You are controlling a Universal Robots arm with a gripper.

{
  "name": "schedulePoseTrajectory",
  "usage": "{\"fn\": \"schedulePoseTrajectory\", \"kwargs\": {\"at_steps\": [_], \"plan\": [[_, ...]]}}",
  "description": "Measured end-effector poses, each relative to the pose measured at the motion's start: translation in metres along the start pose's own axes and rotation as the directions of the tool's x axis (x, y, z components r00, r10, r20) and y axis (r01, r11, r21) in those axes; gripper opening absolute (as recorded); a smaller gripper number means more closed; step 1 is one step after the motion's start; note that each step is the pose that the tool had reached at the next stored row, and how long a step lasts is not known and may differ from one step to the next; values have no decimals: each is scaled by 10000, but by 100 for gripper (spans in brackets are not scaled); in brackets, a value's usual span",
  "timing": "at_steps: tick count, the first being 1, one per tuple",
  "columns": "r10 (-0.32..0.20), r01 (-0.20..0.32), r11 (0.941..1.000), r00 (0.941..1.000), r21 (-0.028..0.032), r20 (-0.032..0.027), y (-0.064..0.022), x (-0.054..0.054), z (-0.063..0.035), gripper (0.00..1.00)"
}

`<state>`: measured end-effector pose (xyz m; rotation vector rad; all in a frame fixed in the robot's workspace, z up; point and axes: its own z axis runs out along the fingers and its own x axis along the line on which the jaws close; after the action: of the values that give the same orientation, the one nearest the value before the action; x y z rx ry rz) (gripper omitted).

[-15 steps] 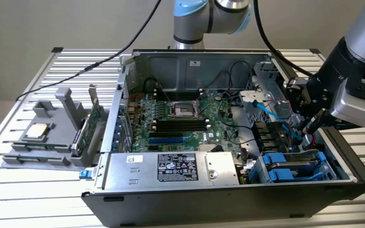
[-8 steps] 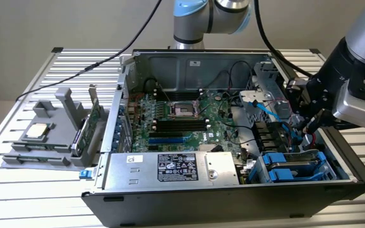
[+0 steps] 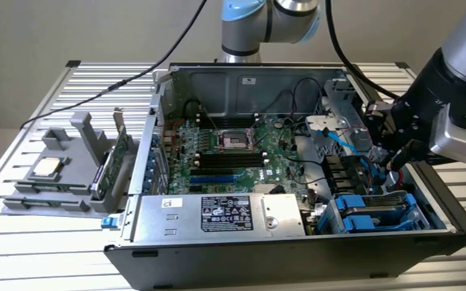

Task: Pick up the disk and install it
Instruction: 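Insert the first disk wire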

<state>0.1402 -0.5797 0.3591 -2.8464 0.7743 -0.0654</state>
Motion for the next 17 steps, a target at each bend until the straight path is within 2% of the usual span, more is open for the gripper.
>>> {"fn": "schedulePoseTrajectory", "kwargs": {"at_steps": [8, 17], "plan": [[-422, 422, 9991, 9991, 0, 84, -12, 23, 7, 24], [-448, 448, 9990, 9990, -2, 89, -19, 37, 13, 24]]}}
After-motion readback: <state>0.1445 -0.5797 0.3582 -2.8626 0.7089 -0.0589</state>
